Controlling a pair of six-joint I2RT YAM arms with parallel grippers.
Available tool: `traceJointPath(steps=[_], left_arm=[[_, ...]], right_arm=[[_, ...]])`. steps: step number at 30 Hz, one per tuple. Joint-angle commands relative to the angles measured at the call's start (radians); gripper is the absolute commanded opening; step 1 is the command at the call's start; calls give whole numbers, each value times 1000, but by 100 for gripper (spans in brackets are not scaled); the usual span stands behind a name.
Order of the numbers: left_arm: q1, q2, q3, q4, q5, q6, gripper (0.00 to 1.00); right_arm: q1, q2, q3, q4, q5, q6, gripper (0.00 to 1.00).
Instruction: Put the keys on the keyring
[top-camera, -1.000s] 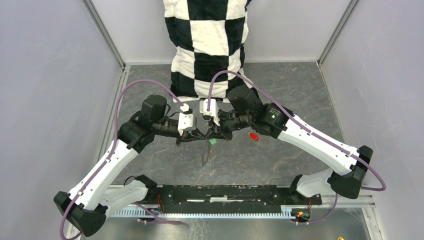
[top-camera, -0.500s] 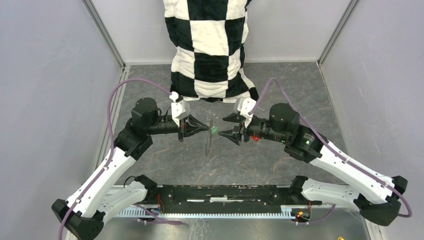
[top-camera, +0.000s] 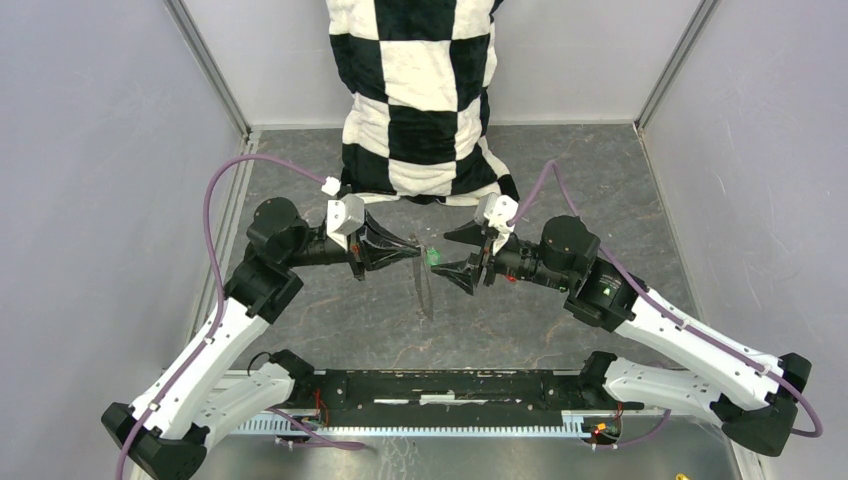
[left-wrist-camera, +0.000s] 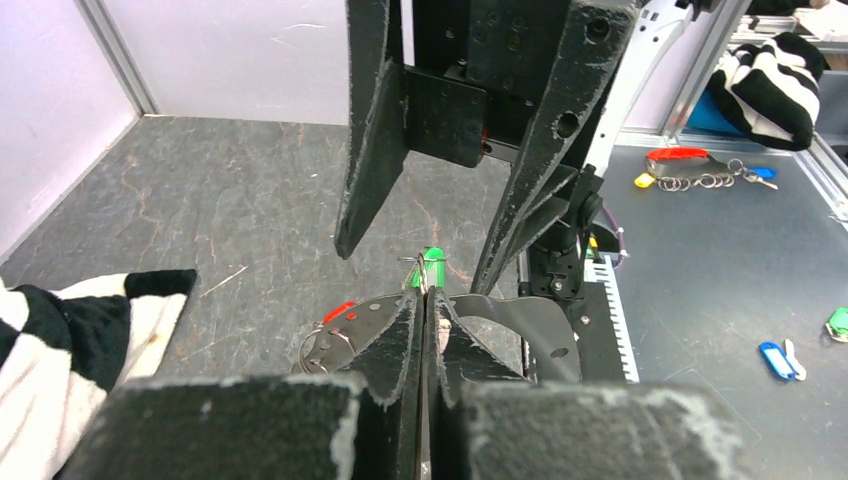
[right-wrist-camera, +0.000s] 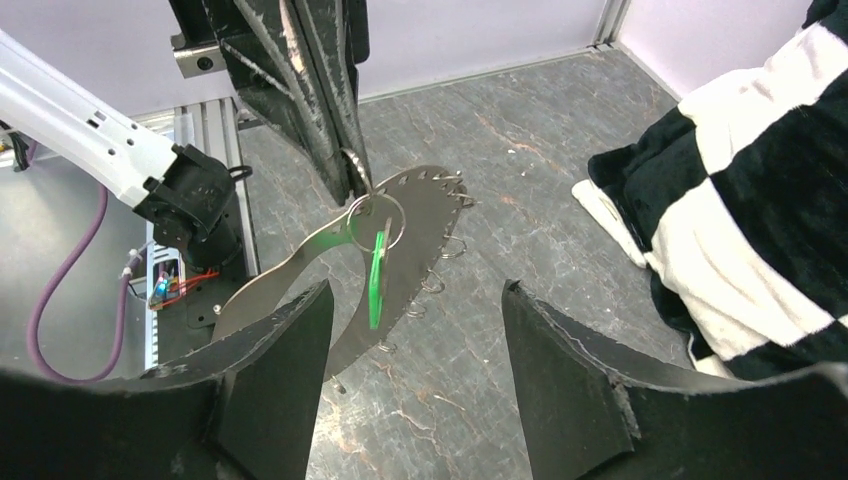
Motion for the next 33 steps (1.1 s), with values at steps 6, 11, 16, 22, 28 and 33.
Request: traceJointPath(steps=[6,11,16,22,28,33], left_arm=[[-2,-18,3,36,113,-3,2],[-2,-23,0,30,115,10,2],[-2,-24,-4,34,98,14,2],[-1,-43,-30,42,7,55,2],[-2,-34,-29,80,10,38,2],[-1,-35,-36,93,9,38,2]], right_arm=[[-4,15,3,68,-9,2,84],[-9,34,12,73,-36,1,75],[-14,44,26,94,-69,0,43],[-14,23,22,41,-78,-2,33],[-14,27,4,25,-102,17,33],[-13,38,-1,28,-150,36,32]])
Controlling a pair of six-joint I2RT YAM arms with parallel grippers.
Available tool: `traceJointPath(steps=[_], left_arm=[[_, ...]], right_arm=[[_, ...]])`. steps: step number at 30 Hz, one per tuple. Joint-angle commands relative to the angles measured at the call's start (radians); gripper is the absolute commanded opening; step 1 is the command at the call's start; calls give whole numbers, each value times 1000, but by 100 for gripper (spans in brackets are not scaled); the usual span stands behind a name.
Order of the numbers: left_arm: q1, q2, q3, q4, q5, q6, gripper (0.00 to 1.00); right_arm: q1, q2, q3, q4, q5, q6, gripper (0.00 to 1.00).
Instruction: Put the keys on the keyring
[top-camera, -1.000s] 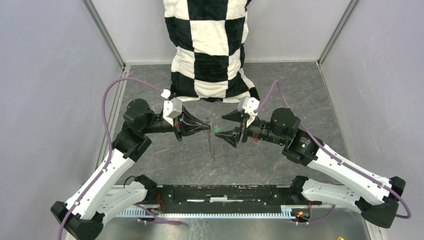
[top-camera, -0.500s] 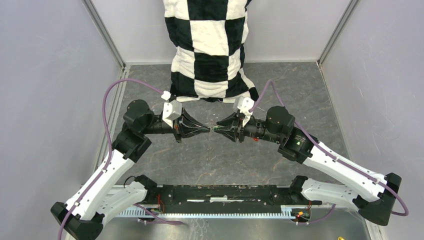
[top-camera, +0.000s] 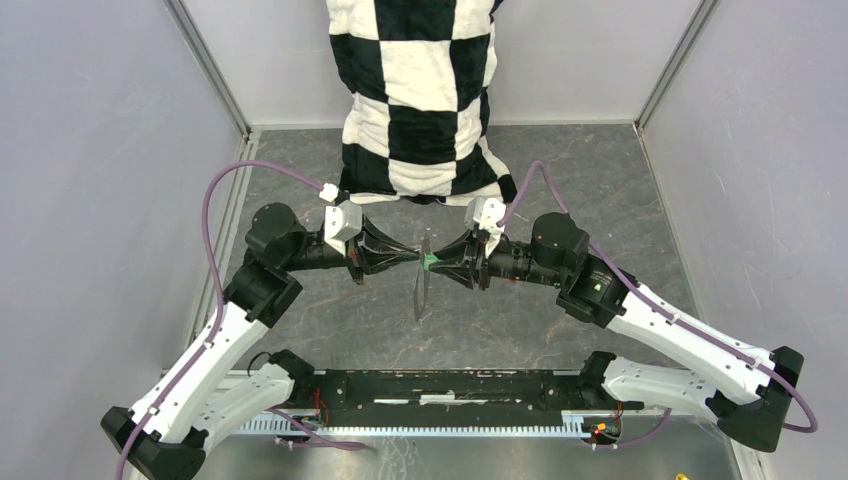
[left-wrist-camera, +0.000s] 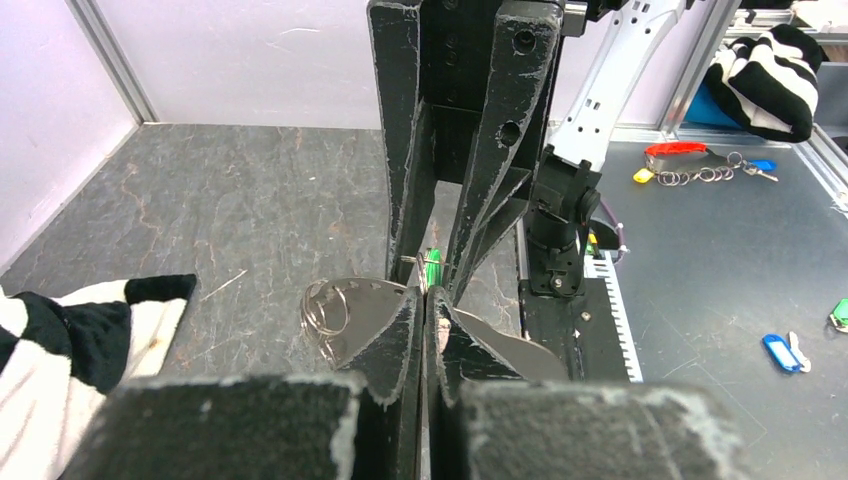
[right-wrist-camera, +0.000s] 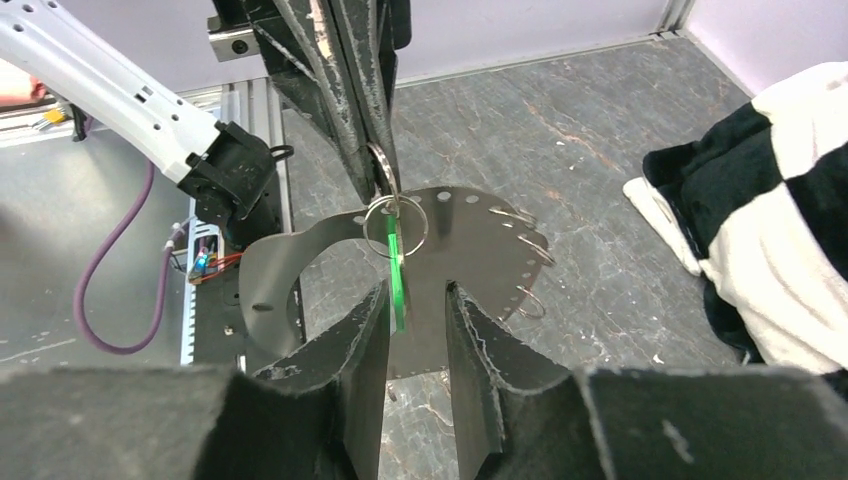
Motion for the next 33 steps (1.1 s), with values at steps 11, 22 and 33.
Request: traceJointPath(steps=[11,22,33], left_arm=[[-2,-5,-4,88,-4,29,2],[-2,-14,-11,94,-6,16,2],[-2,-6,-20,130,21,-29,2]], right_arm=[[-3,13,-7,-32,-101,23,17],[-5,26,-17,-46,-140,26,4],[-4,124,60,-30,-256,33,13]])
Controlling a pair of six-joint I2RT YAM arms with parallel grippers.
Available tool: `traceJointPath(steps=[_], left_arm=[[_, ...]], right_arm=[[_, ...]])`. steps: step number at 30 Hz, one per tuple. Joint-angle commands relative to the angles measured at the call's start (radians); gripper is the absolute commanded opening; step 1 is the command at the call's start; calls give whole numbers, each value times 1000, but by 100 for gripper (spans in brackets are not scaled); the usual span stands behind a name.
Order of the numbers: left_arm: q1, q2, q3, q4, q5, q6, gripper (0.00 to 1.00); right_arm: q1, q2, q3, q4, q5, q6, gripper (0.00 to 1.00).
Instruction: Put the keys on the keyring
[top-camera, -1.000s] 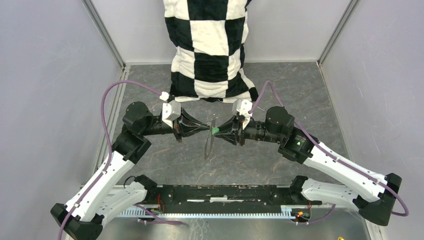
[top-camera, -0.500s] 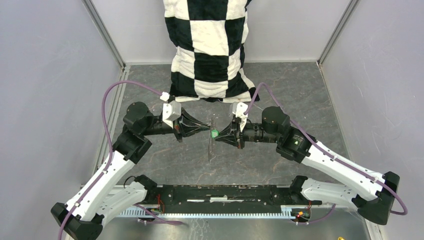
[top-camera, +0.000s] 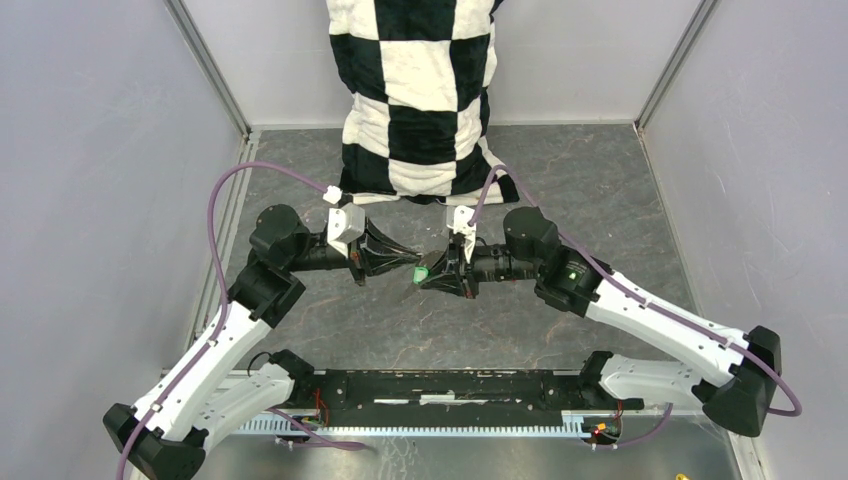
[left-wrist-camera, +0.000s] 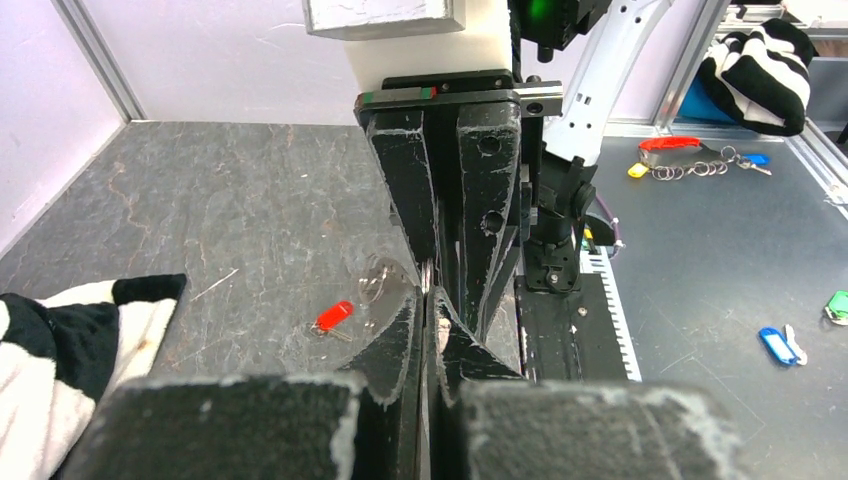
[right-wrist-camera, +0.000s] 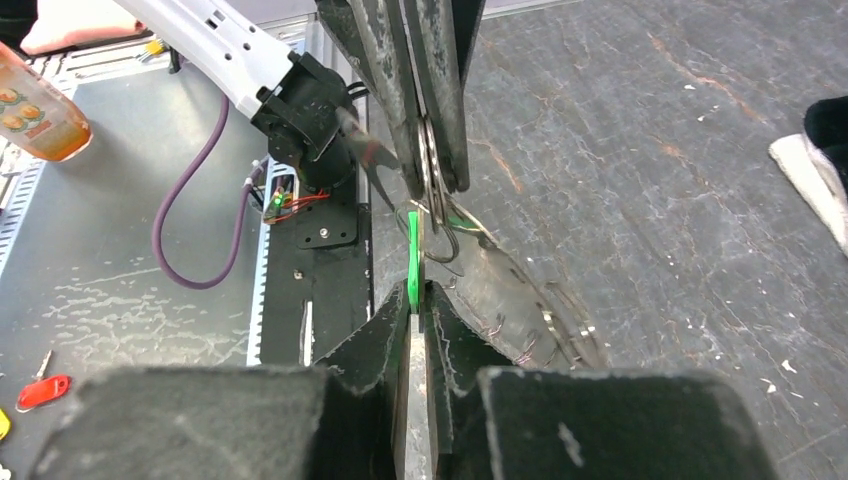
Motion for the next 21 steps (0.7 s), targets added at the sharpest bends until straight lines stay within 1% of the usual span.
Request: traceJointPath(steps=[1,2,6,7,9,12,15,18,21], left_arm=[[-2,-11,4,91,15,-25,2],[-2,-13,3,90,15,-24,2],[-2,-13,0,74,29,-16,2],[-2,-12,0,71,33,-16,2],[-2,-11,1,67,47,-16,2],[-2,-2,4,63,69,-26,2],[-2,6,8,63,101,-41,2],[-1,16,16,46,143,-45,2],[-2,17,22,32,163,-45,2]], right_arm=[[-1,22,67,-11,-54,-8,16],[-1,19,72,-24,-47,-16,21],[-2,-20,94,-88,38,-51,53],[-4,-35,98,-96,58,-73,58],[-9,-72,105,-102,92,-95,63],[-22,-111,116,-89,102,-118,64],[-22,-143,100,-13,87,-129,63],[-26,-151,78,75,40,-123,61],[-27,-123,86,98,-29,-115,59]])
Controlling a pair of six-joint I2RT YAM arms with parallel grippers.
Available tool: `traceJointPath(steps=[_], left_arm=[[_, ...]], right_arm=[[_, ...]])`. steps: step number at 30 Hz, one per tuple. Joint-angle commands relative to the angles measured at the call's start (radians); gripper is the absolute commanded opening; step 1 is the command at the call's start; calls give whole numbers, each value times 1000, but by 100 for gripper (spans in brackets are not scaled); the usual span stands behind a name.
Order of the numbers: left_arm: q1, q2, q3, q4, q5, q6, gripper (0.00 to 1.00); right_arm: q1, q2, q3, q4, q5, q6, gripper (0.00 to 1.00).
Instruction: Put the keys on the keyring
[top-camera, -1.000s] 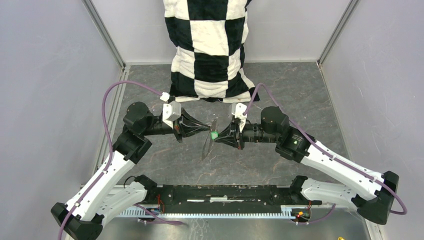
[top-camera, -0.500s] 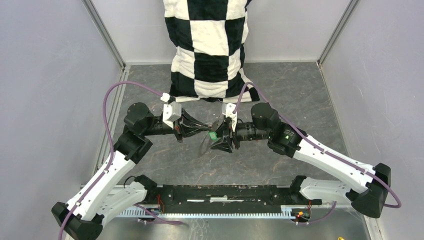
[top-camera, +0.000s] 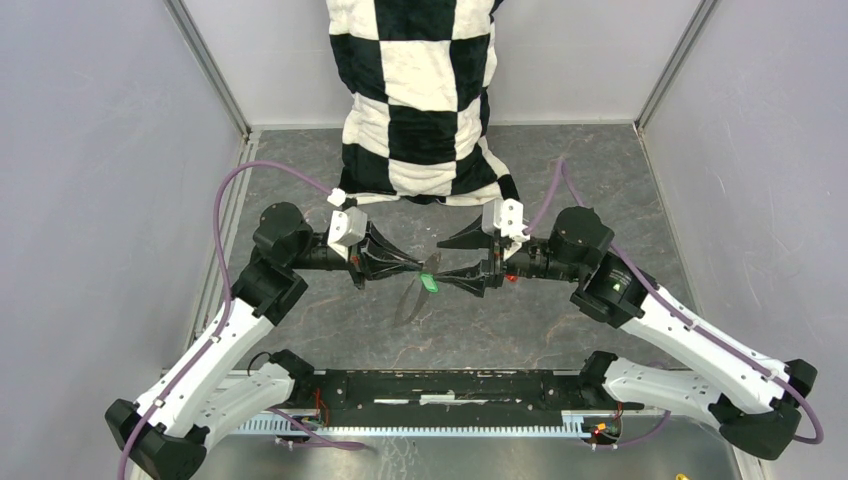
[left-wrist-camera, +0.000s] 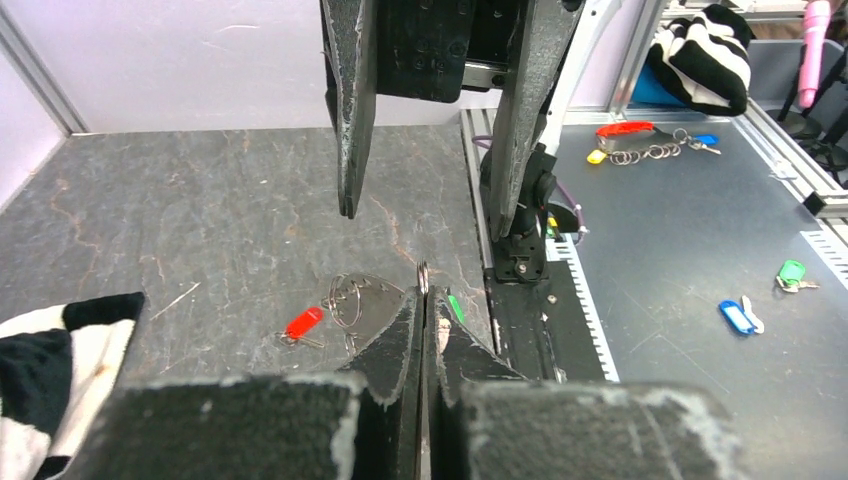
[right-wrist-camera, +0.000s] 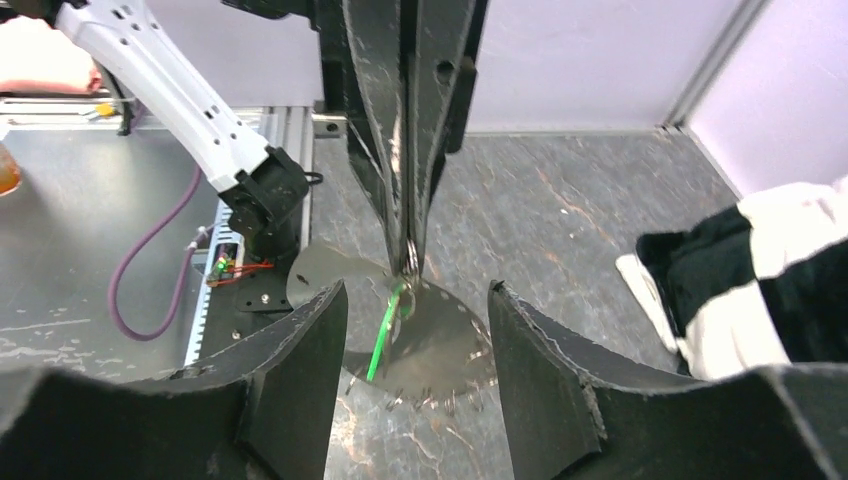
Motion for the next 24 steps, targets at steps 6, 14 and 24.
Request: traceJointPath(steps=[6,14,24], left_arm=[[-2,-2,31,4,72,-34,2],[-2,-3,33,7,72,-30,2],[-2,-10,35,13,70,-36,2]], right_arm=[[-5,56,15,128,-115,6,56],[-4,74,11,135,-125,16,42],[-7,84,5,109,-117,-7,37]])
